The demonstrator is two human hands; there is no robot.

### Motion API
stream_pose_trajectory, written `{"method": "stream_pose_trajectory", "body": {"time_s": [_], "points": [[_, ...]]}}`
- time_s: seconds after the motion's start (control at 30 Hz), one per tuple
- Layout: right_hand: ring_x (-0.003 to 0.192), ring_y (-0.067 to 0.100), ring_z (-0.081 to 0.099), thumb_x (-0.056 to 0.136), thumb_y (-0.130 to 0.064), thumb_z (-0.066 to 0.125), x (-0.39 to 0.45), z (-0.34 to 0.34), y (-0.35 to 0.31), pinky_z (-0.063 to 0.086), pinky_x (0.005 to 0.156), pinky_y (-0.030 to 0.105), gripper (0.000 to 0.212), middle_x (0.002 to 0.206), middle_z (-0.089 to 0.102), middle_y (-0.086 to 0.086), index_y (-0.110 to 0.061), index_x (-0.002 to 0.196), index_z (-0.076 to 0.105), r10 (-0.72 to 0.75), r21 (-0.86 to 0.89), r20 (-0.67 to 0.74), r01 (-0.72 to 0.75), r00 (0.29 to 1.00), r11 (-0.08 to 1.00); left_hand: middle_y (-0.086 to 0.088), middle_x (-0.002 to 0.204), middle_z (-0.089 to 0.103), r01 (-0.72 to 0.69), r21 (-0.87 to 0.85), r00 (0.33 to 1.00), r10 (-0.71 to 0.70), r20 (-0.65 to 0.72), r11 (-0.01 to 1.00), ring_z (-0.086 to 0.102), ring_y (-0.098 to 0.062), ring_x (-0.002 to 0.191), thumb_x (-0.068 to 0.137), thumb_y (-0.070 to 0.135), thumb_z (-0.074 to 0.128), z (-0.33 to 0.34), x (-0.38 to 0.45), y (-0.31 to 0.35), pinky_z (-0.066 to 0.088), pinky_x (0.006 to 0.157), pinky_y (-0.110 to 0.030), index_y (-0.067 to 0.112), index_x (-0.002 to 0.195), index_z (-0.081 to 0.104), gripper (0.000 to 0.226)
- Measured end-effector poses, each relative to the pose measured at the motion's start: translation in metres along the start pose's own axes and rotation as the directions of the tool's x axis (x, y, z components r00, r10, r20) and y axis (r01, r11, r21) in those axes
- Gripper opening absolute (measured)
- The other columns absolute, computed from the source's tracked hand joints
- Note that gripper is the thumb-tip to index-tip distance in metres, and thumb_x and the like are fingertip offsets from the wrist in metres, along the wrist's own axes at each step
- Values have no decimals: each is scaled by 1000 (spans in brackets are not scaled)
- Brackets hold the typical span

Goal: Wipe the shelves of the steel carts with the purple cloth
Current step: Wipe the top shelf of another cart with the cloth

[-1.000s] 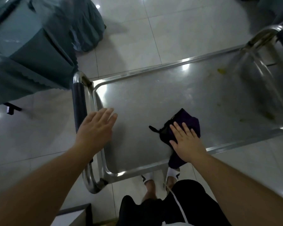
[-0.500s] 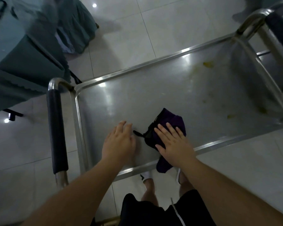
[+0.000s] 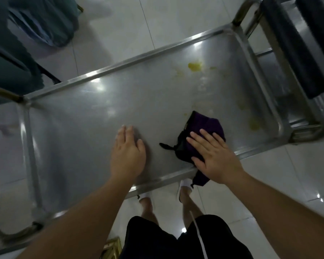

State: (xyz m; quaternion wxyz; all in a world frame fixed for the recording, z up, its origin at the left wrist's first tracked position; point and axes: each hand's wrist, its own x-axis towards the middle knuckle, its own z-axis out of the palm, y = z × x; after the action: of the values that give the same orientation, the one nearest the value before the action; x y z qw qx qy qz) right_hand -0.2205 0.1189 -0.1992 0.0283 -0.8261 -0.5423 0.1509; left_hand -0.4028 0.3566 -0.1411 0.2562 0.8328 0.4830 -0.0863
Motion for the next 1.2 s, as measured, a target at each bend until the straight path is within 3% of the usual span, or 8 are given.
{"method": "stream_pose_trajectory", "body": {"time_s": [0.3, 0.57, 0.63, 0.7, 0.83, 0.97, 1.07, 1.2], "points": [[158, 23, 20, 101, -58, 31, -27, -30, 158, 14, 126, 49, 68, 170, 28, -4, -32, 164, 24, 323, 24, -32, -322, 946, 946, -1, 178, 8, 81, 82, 988, -69, -136, 993, 3, -21, 163, 110, 40, 37, 32, 31, -2, 7, 132, -46, 25, 168, 18, 63], [159, 32, 14, 105, -54, 26, 15, -17, 72, 15, 127, 58, 69, 173, 20, 5, -20, 165, 20, 762, 199, -144, -736, 631, 647, -2, 176, 17, 117, 49, 943, -96, -319, 992, 8, -20, 163, 103, 45, 32, 57, 44, -20, 3, 132, -42, 28, 166, 24, 66], [159, 32, 14, 106, -53, 28, 35, -12, 24, 15, 127, 57, 69, 173, 20, 4, -20, 166, 20, 745, 193, -141, -720, 652, 667, -2, 176, 18, 124, 51, 938, -100, -331, 991, 9, -20, 163, 103, 43, 35, 58, 44, -22, 2, 132, -41, 27, 166, 25, 66], [159, 31, 16, 105, -53, 34, 53, -4, -26, 13, 128, 54, 70, 172, 22, 3, -20, 165, 24, 629, 173, -146, -606, 764, 777, -2, 176, 18, 123, 50, 938, -100, -332, 991, 10, -20, 163, 102, 42, 35, 57, 44, -21, 3, 132, -41, 27, 167, 26, 67], [159, 26, 20, 102, -49, 49, 94, 9, -90, 14, 128, 50, 68, 170, 28, -4, -25, 163, 34, 109, 85, -185, -95, 977, 992, -3, 176, 21, 116, 27, 933, -99, -346, 993, 12, -21, 163, 101, 35, 37, 57, 43, -19, 5, 132, -44, 24, 167, 30, 67], [160, 21, 17, 102, -53, 45, 123, 1, -76, 12, 129, 47, 66, 170, 28, -6, -28, 163, 34, -246, 15, -99, 249, 964, 968, -1, 176, 18, 102, 21, 942, -90, -324, 995, 9, -18, 163, 96, 28, 37, 56, 42, -18, 3, 132, -42, 25, 167, 28, 71], [154, 24, 33, 97, -50, 56, 133, -14, -18, 23, 126, 49, 65, 164, 41, -3, -26, 157, 47, -145, 51, -191, 157, 971, 986, 0, 176, 19, 120, 22, 940, -106, -324, 993, 9, -19, 163, 101, 34, 38, 55, 42, -20, 3, 132, -42, 26, 167, 29, 67], [153, 35, 33, 99, -49, 44, 137, -42, 102, 22, 123, 55, 67, 165, 39, 7, -20, 159, 41, 314, 69, -249, -307, 916, 949, -2, 176, 21, 121, 31, 938, -104, -329, 992, 12, -21, 163, 102, 35, 39, 53, 43, -20, 5, 132, -43, 24, 167, 31, 66]]}}
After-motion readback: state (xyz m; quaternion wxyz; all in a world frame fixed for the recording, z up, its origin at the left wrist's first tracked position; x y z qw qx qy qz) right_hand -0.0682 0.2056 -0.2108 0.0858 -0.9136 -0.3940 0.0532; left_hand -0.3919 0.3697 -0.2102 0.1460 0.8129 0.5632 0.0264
